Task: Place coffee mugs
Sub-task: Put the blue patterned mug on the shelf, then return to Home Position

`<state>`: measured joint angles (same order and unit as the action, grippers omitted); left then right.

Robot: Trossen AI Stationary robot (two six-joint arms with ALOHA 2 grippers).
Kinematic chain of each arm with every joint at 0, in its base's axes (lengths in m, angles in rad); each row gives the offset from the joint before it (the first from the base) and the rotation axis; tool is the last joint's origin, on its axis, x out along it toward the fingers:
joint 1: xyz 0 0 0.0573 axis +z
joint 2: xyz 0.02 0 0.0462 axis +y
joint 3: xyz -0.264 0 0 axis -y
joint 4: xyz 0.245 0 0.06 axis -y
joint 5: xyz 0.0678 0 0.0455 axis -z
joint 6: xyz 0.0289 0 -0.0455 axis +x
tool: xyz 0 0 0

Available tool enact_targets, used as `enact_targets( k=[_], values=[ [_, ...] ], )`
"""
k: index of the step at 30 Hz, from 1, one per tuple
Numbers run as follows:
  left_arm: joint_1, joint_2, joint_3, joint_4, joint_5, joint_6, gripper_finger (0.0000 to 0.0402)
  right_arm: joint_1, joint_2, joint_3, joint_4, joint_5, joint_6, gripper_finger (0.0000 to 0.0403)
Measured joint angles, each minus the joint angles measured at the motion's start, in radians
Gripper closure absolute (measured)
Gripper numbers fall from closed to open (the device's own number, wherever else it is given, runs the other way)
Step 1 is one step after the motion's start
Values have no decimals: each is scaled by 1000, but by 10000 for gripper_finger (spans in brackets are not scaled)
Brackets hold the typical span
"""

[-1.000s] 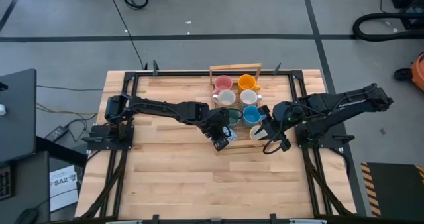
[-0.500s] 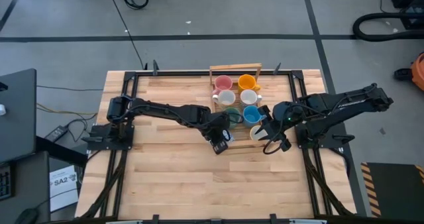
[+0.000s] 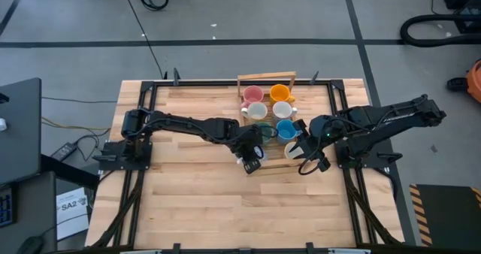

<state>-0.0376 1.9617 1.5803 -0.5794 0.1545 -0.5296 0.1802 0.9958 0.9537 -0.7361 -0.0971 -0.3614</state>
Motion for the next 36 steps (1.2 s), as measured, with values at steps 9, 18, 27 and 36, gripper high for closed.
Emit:
enact_targets(
  k=[9, 18, 27, 36],
  values=[
    [-1, 0, 0, 69, 7, 41, 272, 0, 0, 0, 0, 0, 0, 280],
    [1, 0, 0, 145, -1, 55, 267, 0, 0, 0, 0, 0, 0, 280],
    [2, 1, 0, 188, -2, 55, 267, 0, 0, 0, 0, 0, 0, 280],
    [2, 1, 0, 187, -4, 54, 267, 0, 0, 0, 0, -1, 0, 280]
  ],
)
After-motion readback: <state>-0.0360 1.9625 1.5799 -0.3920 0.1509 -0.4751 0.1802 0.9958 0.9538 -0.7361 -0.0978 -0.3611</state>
